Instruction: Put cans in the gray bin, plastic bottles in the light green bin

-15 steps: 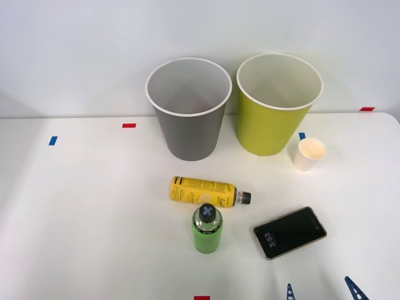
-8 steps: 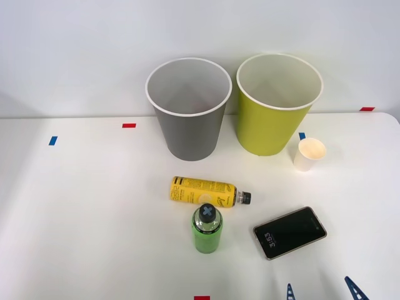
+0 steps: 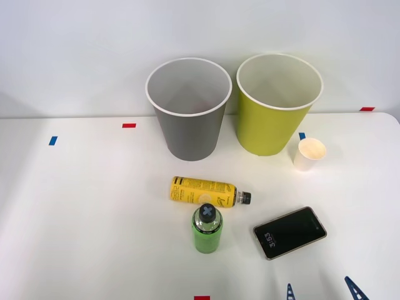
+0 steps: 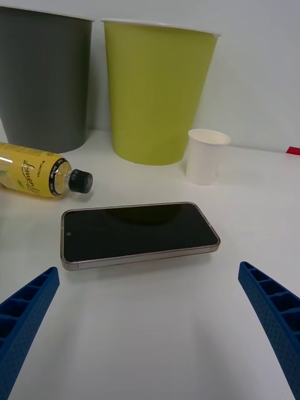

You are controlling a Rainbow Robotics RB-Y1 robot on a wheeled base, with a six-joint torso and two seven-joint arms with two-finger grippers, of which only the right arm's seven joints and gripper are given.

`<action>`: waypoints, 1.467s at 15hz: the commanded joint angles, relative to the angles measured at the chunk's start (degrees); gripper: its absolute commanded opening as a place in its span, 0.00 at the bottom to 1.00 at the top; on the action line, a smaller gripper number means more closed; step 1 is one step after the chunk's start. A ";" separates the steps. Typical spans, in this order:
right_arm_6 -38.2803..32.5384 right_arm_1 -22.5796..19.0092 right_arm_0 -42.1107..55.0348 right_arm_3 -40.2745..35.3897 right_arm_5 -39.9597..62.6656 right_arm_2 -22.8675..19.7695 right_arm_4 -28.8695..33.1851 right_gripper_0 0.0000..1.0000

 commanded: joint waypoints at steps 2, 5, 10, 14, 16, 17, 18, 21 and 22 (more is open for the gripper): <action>0.00 0.00 0.00 0.00 0.00 0.00 0.00 1.00; 0.00 0.00 0.00 0.00 0.00 0.00 0.00 1.00; 0.00 0.00 0.00 0.00 0.00 0.00 0.00 1.00; 0.00 0.00 0.00 0.00 0.00 0.00 0.00 1.00; 0.00 0.00 0.00 0.00 0.00 0.00 0.00 1.00; 0.00 0.00 0.00 0.00 0.00 0.00 0.00 1.00; 0.00 0.00 0.00 0.00 0.00 0.00 0.00 1.00; 0.00 0.00 0.00 0.00 0.00 0.00 0.00 1.00; 0.00 0.00 0.00 0.00 0.00 0.00 0.00 1.00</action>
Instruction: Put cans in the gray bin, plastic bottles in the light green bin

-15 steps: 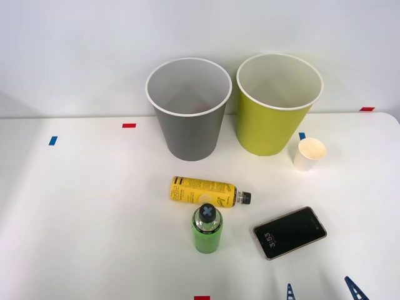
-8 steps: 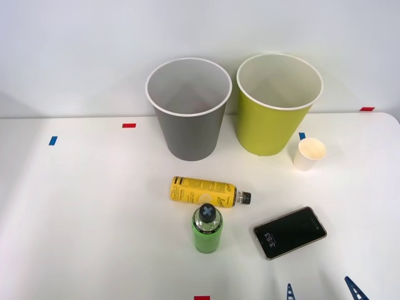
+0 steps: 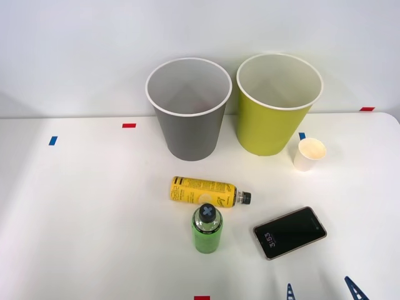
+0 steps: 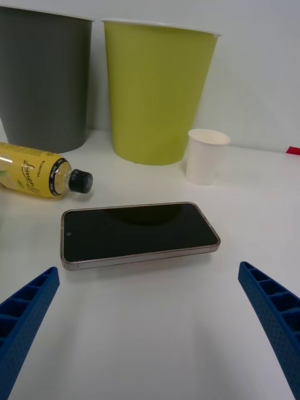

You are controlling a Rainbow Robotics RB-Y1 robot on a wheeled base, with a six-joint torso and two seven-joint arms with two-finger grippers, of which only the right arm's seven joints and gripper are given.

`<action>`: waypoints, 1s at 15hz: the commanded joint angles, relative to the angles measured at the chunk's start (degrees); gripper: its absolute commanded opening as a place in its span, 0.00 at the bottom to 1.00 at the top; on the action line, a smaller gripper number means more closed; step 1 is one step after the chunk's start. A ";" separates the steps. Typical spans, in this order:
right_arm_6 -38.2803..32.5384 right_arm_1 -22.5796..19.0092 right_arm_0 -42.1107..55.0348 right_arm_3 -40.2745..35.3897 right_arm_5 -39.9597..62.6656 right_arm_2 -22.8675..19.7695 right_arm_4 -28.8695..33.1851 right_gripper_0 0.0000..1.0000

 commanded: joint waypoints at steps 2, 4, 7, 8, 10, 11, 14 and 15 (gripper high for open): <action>0.00 0.00 0.00 0.00 0.00 0.00 0.00 1.00; 0.00 0.00 0.00 0.00 0.00 0.00 0.00 1.00; 0.00 0.00 0.00 0.00 0.00 0.00 0.00 1.00; 0.00 0.00 0.00 0.00 0.00 0.00 0.00 1.00; 0.00 0.00 0.00 0.00 0.00 0.00 0.00 1.00; 0.00 0.00 0.00 0.00 0.00 0.00 0.00 1.00; 0.00 0.00 0.00 0.00 0.00 0.00 0.00 1.00; 0.00 0.00 0.00 0.00 0.00 0.00 0.00 1.00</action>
